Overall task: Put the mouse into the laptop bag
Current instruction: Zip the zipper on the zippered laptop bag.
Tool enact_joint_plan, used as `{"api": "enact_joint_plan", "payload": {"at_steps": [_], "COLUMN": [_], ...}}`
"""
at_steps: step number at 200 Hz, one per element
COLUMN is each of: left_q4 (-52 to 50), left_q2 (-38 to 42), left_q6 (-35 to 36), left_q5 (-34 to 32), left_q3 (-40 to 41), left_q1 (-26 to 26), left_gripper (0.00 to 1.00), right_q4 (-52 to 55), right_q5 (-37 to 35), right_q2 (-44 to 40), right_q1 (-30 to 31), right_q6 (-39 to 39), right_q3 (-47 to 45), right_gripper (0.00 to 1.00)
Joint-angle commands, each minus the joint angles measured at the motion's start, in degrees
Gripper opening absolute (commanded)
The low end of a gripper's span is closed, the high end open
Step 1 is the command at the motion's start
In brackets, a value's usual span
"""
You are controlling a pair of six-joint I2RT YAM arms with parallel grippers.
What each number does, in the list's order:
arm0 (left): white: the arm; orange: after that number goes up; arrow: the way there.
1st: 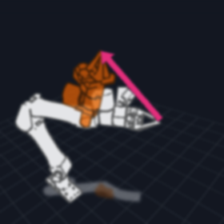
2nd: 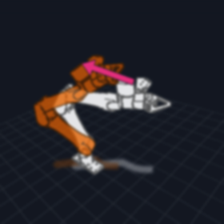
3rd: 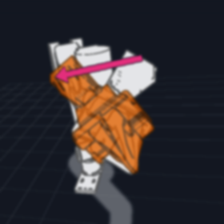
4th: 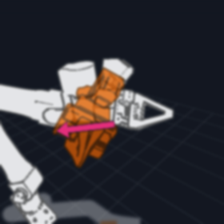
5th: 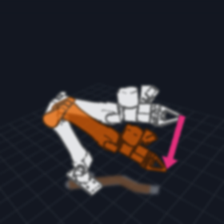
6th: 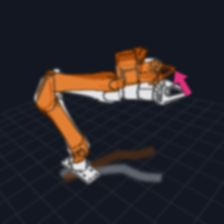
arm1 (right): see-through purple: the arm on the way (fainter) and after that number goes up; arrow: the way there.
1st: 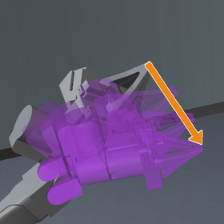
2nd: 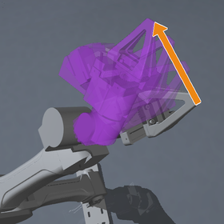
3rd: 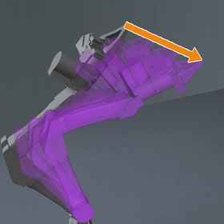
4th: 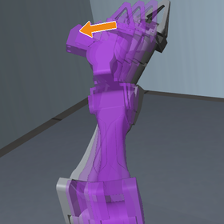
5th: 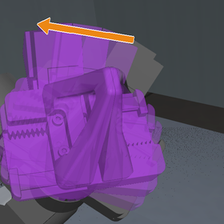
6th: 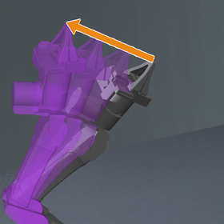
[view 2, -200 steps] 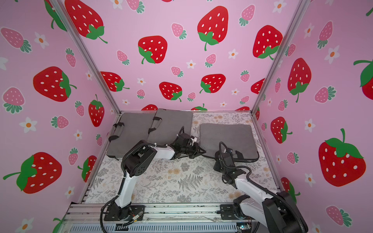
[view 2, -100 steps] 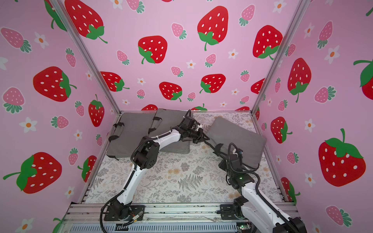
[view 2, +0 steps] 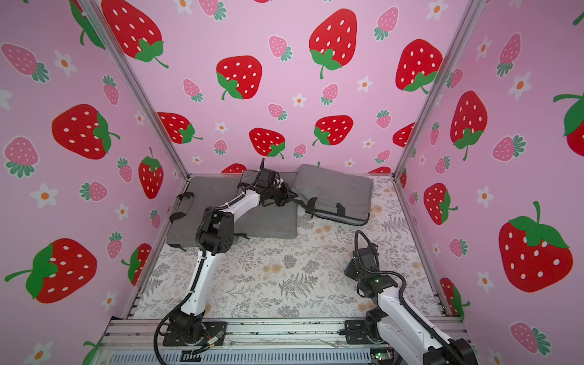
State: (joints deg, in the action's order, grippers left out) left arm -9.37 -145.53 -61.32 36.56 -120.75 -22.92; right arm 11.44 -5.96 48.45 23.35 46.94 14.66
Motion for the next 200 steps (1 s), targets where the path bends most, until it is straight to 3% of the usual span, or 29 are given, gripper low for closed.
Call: {"api": "enact_joint_plan", "payload": {"at_steps": [1, 45, 86, 96, 149, 164, 200], "left_q4": [11.7, 19.6, 28.0, 29.9, 35.3, 34.6, 35.4], "left_q2": [6.5, 22.9, 29.6, 29.6, 30.0, 30.4, 30.5], "left_q6": [-1.1, 0.3, -2.1, -3.2, -5.9, -5.9, -5.9], "left_q5": [-2.9, -7.4, -7.8, -6.9, -4.3, -4.4, -5.3], "left_q3": [7.6, 28.4, 42.5, 44.2, 49.8, 50.6, 52.6], "left_q1": [-2.5, -8.3, -10.5, -10.7, -10.7, -10.3, -9.9], "left_gripper": [0.00, 0.00, 0.00, 0.00, 0.00, 0.00, 0.00], "right_q4": [-7.0, -11.7, -11.6, -12.4, -22.6, -24.8, -31.4], "right_q5": [7.0, 11.8, 7.4, 7.3, 12.8, 13.9, 16.6], "right_q2": [2.1, 11.6, 18.4, 19.7, 29.6, 33.1, 40.4], "right_q1": [1.5, 2.7, 2.7, 2.7, 2.7, 2.7, 2.7], "right_q6": [-5.3, -7.9, -9.2, -10.3, -15.4, -16.0, -16.7], "right_q3": [1.4, 6.2, 10.7, 11.3, 12.8, 13.4, 15.3], "right_gripper": [0.20, 0.34, 0.39, 0.44, 0.48, 0.55, 0.56]}}
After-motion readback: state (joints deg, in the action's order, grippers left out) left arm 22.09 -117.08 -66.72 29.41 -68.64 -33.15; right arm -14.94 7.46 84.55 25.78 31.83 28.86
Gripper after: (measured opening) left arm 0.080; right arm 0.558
